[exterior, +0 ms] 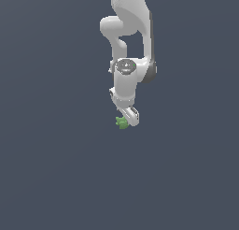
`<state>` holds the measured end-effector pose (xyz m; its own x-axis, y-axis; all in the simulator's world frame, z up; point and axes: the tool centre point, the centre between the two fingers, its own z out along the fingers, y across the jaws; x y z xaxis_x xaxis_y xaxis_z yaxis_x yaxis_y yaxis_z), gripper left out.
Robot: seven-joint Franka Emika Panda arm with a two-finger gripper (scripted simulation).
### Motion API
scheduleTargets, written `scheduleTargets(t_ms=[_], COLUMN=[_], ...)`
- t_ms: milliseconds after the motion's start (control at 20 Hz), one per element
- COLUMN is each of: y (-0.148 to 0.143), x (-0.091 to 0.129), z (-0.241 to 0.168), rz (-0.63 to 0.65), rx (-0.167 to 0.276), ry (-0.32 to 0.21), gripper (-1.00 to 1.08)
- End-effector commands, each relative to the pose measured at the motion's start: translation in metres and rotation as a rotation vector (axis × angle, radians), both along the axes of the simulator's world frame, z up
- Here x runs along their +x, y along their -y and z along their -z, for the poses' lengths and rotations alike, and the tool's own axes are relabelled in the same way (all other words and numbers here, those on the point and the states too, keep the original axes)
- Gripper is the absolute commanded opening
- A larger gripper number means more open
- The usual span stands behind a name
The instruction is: Pick up the object and move it to a goal position.
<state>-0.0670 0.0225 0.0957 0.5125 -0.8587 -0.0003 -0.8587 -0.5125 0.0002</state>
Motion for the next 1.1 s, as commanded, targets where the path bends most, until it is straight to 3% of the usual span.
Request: scheduleTargets(t_ms=[0,800,850,1050], y=[0.000,0.000,0.000,0.000], x=[0.000,-0.001,-0.001,-0.001], z=[0.001,0.050,0.050,0.050], rz=[0.000,0.005,0.005,0.005], rx=[0.000,0.000,0.000,0.000], ry=[0.000,0.000,0.000,0.000], gripper=[1.00,1.00,-1.00,-1.00])
